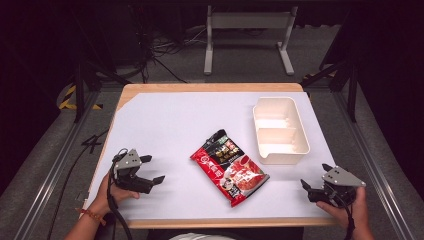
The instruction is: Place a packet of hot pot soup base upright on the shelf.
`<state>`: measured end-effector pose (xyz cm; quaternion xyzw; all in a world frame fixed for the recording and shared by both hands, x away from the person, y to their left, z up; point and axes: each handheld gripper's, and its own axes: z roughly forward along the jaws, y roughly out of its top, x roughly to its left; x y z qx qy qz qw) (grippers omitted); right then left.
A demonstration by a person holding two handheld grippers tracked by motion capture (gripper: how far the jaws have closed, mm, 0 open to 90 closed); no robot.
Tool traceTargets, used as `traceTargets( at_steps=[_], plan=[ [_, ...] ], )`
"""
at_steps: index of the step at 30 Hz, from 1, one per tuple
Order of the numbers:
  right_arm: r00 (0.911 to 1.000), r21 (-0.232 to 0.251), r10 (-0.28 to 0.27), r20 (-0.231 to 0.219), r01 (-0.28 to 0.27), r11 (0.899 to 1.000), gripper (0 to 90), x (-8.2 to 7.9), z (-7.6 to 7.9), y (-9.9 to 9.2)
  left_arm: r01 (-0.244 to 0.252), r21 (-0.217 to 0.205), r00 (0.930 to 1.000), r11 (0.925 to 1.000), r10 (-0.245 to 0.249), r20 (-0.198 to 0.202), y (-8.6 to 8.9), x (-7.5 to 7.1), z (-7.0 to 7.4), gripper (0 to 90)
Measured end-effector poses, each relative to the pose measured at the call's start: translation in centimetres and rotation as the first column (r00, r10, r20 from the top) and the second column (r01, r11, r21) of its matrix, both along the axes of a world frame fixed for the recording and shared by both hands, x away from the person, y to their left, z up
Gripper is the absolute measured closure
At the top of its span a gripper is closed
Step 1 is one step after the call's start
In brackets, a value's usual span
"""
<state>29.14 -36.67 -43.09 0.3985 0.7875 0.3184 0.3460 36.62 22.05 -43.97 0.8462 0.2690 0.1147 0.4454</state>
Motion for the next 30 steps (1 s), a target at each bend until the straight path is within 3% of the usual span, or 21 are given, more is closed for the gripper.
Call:
traceTargets(
  at_steps=[4,5,7,8,13,19,21,30],
  plan=[
    [1.0,-0.006,0.002,0.005,-0.002,1.0,12.4,-0.1,0.0,0.1,-0.007,-0.026,0.9993,0.9996,0.006,-0.037,-0.4,0.6,0.0,16.1],
    [1.0,-0.003,0.002,0.006,-0.002,1.0,12.4,-0.1,0.0,0.2,-0.021,0.002,0.9984,0.9998,0.021,-0.052,-0.8,0.8,-0.2,16.1],
    [0.9999,0.001,0.011,0.008,-0.011,1.0,12.6,-0.2,0.1,0.3,-0.032,0.011,0.9981,0.9994,0.032,-0.052,-1.1,1.0,-0.2,14.6],
    [0.9999,-0.004,0.012,0.007,-0.012,1.0,12.6,-0.2,0.1,0.3,-0.038,0.037,0.9986,0.9986,0.039,-0.037,-1.3,1.1,-0.2,14.6],
    [0.9999,0.003,0.016,0.002,-0.016,1.0,13.0,0.0,0.0,0.6,-0.006,0.062,0.9995,0.9981,0.008,-0.03,-2.9,2.2,0.2,18.0],
    [0.9991,-0.037,0.042,-0.009,-0.042,0.998,13.1,-0.1,-0.2,1.1,0.044,0.084,0.9987,0.9955,-0.042,-0.028,-5.2,3.6,0.8,15.0],
    [0.9992,-0.039,0.039,-0.01,-0.04,0.998,13.1,-0.1,-0.2,1.2,0.078,0.06,0.9963,0.9951,-0.076,-0.04,-6.0,4.2,0.9,15.0],
    [0.9977,-0.072,0.064,-0.023,-0.065,0.995,13.2,0.0,-0.5,1.7,0.119,0.042,0.9909,0.992,-0.116,-0.068,-8.4,6.0,1.1,14.4]
  ],
)
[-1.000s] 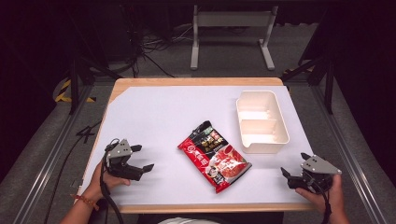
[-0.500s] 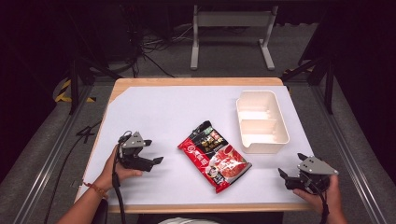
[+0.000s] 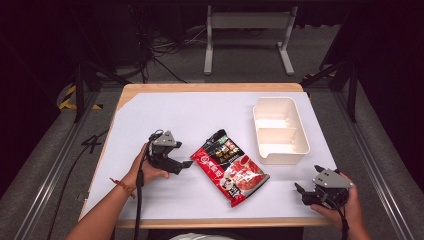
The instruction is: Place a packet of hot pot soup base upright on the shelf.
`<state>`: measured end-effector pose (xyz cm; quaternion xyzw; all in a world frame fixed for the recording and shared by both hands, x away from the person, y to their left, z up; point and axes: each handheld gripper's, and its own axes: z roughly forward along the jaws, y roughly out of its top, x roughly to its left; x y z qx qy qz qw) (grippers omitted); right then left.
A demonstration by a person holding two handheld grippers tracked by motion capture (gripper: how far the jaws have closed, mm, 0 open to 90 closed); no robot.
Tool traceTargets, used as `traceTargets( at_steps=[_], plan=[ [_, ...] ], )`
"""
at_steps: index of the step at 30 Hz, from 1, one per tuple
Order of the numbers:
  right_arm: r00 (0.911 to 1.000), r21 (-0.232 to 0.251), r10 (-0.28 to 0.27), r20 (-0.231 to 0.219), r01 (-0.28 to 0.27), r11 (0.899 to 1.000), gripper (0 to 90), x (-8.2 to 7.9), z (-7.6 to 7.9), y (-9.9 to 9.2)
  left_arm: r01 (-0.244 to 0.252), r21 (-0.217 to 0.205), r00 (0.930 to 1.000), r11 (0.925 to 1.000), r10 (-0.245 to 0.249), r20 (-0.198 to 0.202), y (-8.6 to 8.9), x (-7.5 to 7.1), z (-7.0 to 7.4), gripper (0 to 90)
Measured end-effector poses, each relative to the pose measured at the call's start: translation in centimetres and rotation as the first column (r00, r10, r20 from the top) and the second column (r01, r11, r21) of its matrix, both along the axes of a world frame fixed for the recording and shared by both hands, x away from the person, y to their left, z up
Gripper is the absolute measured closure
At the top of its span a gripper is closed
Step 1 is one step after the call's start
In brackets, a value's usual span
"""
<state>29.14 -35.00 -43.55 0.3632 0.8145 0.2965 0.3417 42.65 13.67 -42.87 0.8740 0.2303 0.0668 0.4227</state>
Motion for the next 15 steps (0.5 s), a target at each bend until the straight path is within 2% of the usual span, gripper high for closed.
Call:
traceTargets(
  at_steps=[6,8,10,12,13,15],
  plan=[
    [1.0,0.005,-0.002,0.001,0.002,1.0,13.2,-0.1,0.0,-0.1,0.026,0.011,0.9994,0.9996,-0.026,-0.024,-1.8,1.0,0.1,14.5],
    [1.0,0.003,0.0,-0.004,0.0,1.0,13.2,0.0,0.0,-0.1,0.03,-0.005,0.9986,0.9995,-0.03,-0.042,-2.4,1.4,0.3,14.5],
    [1.0,0.001,-0.001,-0.005,0.001,1.0,13.2,0.0,-0.1,0.0,0.032,0.0,0.998,0.9995,-0.032,-0.054,-2.9,1.9,0.4,14.3],
    [1.0,-0.002,0.003,-0.007,-0.003,1.0,13.2,0.0,-0.1,0.0,0.037,-0.016,0.9958,0.9992,-0.039,-0.084,-3.5,2.3,0.4,14.2],
    [1.0,-0.002,0.004,-0.008,-0.004,1.0,13.2,0.0,-0.1,0.0,0.037,-0.009,0.996,0.9993,-0.038,-0.081,-3.8,2.5,0.4,14.2],
    [0.9999,-0.004,0.006,-0.011,-0.006,1.0,13.2,0.0,-0.1,0.0,0.042,-0.009,0.9939,0.9991,-0.043,-0.102,-4.3,3.0,0.2,14.2]
  ],
)
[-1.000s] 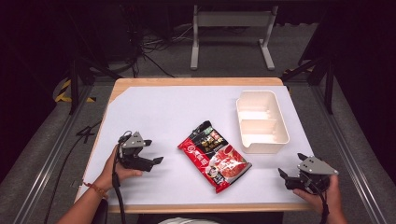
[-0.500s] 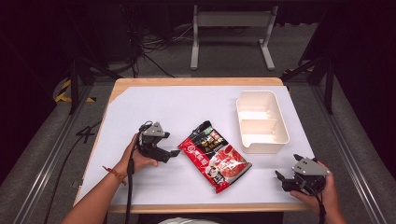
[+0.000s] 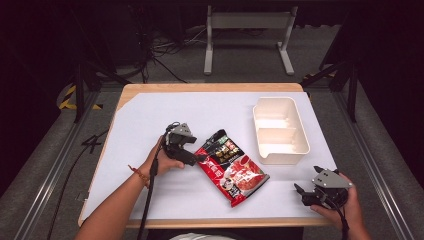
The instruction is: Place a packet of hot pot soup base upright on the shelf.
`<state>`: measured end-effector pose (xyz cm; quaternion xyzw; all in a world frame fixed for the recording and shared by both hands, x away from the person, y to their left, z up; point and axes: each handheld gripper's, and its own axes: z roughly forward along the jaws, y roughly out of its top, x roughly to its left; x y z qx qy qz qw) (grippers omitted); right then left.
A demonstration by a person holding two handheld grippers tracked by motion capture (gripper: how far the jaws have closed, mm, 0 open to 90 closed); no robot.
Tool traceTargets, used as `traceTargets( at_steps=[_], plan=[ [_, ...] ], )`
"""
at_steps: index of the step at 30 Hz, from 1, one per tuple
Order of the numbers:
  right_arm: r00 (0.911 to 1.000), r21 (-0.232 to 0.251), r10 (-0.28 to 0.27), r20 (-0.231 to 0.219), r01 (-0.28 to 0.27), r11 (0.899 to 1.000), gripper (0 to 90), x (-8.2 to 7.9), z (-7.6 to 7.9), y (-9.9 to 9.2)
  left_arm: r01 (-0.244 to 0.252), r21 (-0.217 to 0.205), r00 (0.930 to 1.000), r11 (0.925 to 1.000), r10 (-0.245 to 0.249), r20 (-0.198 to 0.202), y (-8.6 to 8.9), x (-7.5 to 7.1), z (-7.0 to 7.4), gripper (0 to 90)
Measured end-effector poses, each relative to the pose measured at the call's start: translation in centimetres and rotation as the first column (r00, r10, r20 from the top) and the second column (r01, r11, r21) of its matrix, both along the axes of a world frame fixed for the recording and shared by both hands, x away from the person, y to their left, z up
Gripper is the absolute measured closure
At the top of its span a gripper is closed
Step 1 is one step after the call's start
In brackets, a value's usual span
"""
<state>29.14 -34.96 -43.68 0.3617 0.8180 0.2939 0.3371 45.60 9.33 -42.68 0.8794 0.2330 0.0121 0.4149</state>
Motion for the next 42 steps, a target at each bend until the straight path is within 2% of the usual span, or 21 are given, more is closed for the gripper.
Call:
traceTargets(
  at_steps=[3,5,9,13,15,16,17,19,23,26,27,30,35,40,42],
  plan=[
    [1.0,-0.001,0.003,-0.006,-0.003,1.0,13.3,0.0,-0.1,0.0,-0.009,0.001,0.9997,1.0,0.009,-0.023,-0.6,0.7,-0.5,14.2],
    [1.0,-0.007,-0.004,0.007,0.004,1.0,14.5,0.0,-0.1,0.0,-0.007,0.029,0.9997,0.9996,0.008,-0.025,-1.1,0.8,-0.9,14.3],
    [0.9997,0.018,-0.023,0.004,0.023,1.0,14.6,0.1,0.1,-0.3,0.011,0.049,0.9989,0.9987,-0.009,-0.047,-1.8,1.0,-1.6,14.5],
    [0.9999,0.008,-0.017,-0.002,0.017,1.0,14.4,0.2,-0.1,-0.3,0.011,0.053,0.9996,0.9985,-0.01,-0.026,-2.2,1.2,-1.6,13.9],
    [0.9998,0.001,-0.018,-0.003,0.018,1.0,13.9,0.2,-0.2,-0.2,0.011,0.051,0.9987,0.9986,-0.009,-0.051,-2.4,1.4,-1.9,14.2],
    [0.9998,0.003,-0.018,-0.01,0.018,1.0,13.9,0.2,-0.2,-0.2,0.007,0.039,0.9958,0.9992,-0.003,-0.092,-2.4,1.6,-2.0,14.1],
    [0.9998,0.004,-0.018,-0.013,0.018,1.0,13.9,0.3,-0.2,-0.2,0.002,0.038,0.9948,0.9993,0.002,-0.102,-2.4,1.7,-2.0,13.5],
    [0.9997,0.007,-0.016,-0.019,0.016,1.0,13.8,0.3,-0.2,-0.2,0.01,0.059,0.9948,0.9982,-0.004,-0.102,-2.6,1.9,-1.7,15.4],
    [0.9996,0.007,-0.007,-0.027,0.007,1.0,13.8,0.3,-0.3,-0.1,0.033,0.069,0.9939,0.9971,-0.025,-0.108,-3.0,2.0,-1.6,20.3],
    [0.9992,-0.001,0.0,-0.04,0.0,1.0,13.9,0.4,-0.5,0.0,0.07,0.056,0.9916,0.996,-0.064,-0.113,-3.0,2.2,-1.5,31.2],
    [0.9992,0.002,0.002,-0.04,-0.002,1.0,13.9,0.4,-0.5,0.0,0.095,0.04,0.9879,0.9946,-0.09,-0.126,-3.0,2.1,-1.5,43.9],
    [0.9991,0.0,0.004,-0.042,-0.004,1.0,13.9,0.4,-0.5,0.1,0.11,0.031,0.9849,0.9934,-0.105,-0.138,-3.1,2.0,-1.5,56.5],
    [0.9991,-0.003,0.017,-0.038,-0.017,1.0,13.8,0.3,-0.4,0.3,0.074,0.034,0.9941,0.9967,-0.071,-0.083,-2.9,1.9,-1.1,80.8],
    [0.9995,0.005,0.018,-0.025,-0.017,1.0,13.8,0.2,-0.2,0.3,0.047,0.055,0.9987,0.9974,-0.046,-0.023,-3.4,1.2,-0.6,85.6],
    [0.9997,0.009,0.016,-0.02,-0.016,1.0,13.8,0.1,-0.1,0.2,0.036,0.036,0.9993,0.9987,-0.036,-0.006,-3.4,1.1,-0.5,86.1]
  ],
)
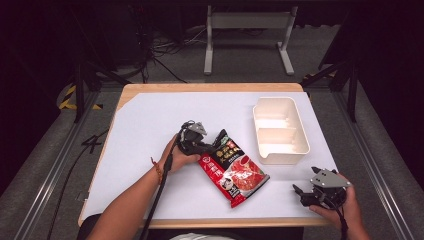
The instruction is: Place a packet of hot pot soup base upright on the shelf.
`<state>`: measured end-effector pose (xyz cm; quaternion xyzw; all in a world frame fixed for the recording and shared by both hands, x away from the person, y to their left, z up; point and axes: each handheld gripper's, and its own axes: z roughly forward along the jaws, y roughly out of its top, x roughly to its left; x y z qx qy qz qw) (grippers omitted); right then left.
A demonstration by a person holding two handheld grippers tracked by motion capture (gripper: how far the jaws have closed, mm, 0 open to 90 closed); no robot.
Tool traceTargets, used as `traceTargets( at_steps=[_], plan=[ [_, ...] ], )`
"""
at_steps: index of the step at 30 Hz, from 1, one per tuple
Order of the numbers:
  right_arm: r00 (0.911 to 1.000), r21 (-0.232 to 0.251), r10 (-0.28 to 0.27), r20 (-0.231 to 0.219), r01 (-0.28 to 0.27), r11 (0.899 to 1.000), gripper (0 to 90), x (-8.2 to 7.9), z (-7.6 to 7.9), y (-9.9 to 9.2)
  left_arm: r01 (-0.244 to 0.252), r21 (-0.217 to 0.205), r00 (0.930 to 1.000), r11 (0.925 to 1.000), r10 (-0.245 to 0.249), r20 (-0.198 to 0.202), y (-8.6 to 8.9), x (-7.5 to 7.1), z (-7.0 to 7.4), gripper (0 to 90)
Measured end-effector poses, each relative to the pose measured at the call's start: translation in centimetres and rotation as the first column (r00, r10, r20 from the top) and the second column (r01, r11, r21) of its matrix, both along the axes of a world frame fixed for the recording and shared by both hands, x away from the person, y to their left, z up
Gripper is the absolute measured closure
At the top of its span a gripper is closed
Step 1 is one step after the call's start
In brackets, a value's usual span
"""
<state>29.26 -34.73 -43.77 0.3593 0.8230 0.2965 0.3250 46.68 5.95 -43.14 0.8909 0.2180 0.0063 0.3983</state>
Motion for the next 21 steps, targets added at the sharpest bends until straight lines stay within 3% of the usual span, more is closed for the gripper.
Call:
traceTargets(
  at_steps=[5,11,21],
  plan=[
    [0.9999,0.007,-0.006,0.01,0.006,1.0,13.8,-0.1,0.1,-0.2,-0.014,-0.054,0.9993,0.9984,0.015,0.034,0.0,-0.4,1.1,86.7],
    [0.9999,0.01,-0.009,0.011,0.009,1.0,13.9,-0.1,0.2,-0.3,-0.001,-0.132,0.9964,0.9912,0.013,0.084,0.2,-1.6,3.4,86.7],
    [0.9998,0.011,-0.014,0.017,0.013,1.0,13.9,-0.1,0.2,-0.4,0.019,-0.209,0.9828,0.9776,0.021,0.184,0.5,-3.8,8.0,86.6]
  ],
)
